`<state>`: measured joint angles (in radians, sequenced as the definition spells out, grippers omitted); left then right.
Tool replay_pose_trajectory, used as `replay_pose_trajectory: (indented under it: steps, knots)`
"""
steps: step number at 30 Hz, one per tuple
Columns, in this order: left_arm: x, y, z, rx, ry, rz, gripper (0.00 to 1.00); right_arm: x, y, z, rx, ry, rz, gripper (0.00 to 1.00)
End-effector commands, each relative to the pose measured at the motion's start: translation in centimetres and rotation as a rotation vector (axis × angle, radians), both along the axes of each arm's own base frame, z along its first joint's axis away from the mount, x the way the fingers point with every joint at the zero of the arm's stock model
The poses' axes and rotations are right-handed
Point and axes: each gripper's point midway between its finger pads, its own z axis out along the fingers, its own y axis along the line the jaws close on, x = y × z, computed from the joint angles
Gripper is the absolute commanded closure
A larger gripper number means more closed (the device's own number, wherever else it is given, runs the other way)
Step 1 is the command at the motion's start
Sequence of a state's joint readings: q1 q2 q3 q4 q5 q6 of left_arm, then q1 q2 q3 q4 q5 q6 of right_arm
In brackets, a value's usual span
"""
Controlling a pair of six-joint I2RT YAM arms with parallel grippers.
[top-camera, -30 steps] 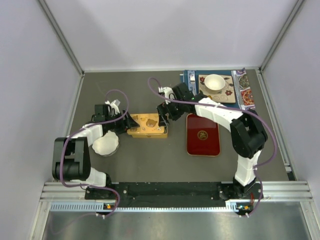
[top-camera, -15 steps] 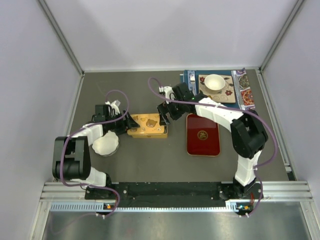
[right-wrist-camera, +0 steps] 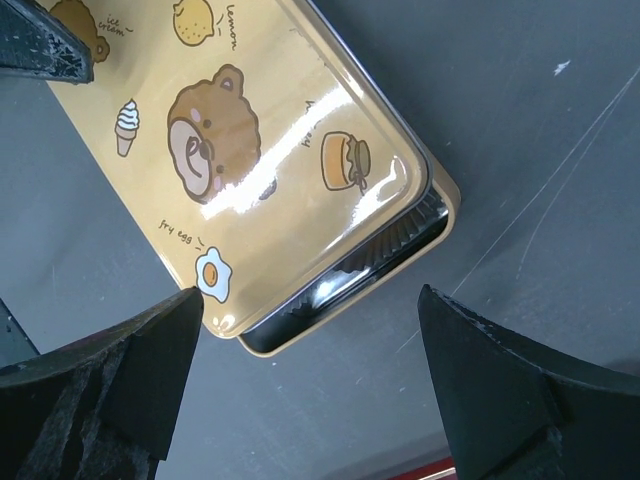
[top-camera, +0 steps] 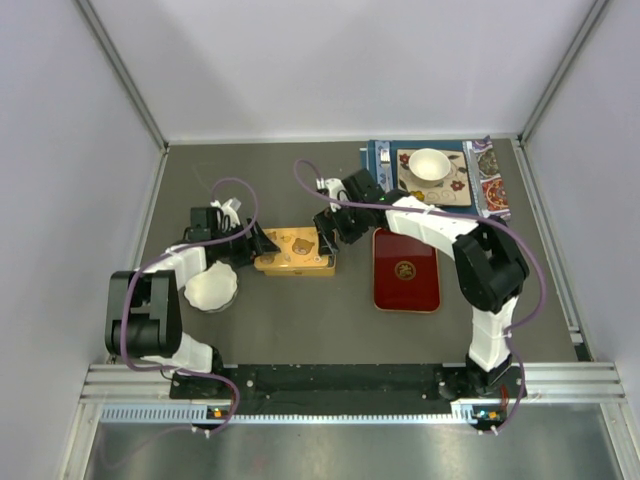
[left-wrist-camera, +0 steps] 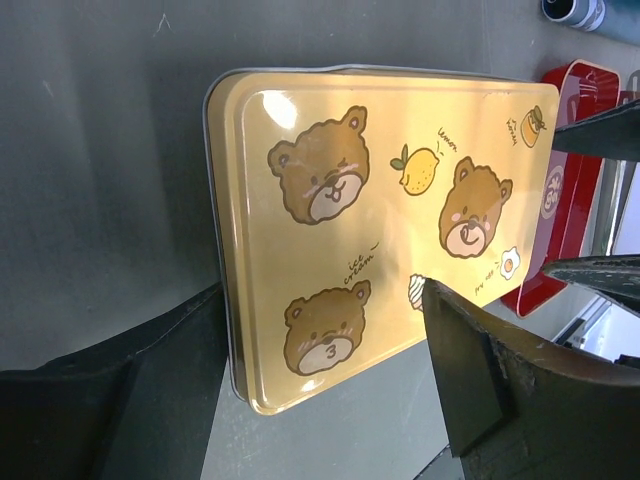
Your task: Pack the cookies
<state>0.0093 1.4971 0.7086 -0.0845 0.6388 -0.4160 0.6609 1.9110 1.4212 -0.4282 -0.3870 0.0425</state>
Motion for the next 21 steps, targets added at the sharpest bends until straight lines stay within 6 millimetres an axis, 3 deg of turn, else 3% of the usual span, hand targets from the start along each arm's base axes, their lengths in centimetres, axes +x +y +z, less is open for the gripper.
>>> replay_pose_trajectory:
  steps: [1,21]
  knots:
    - [1.6,-0.4,1.7,-0.010,-0.064,-0.026,0.20,0.0,1.6,0.2,0.038,0.010,0.024,0.10]
    - [2.2,-0.4,1.6,-0.001,-0.064,-0.031,0.20,0.6,2.8,-1.2,0.048,0.058,0.031,0.12]
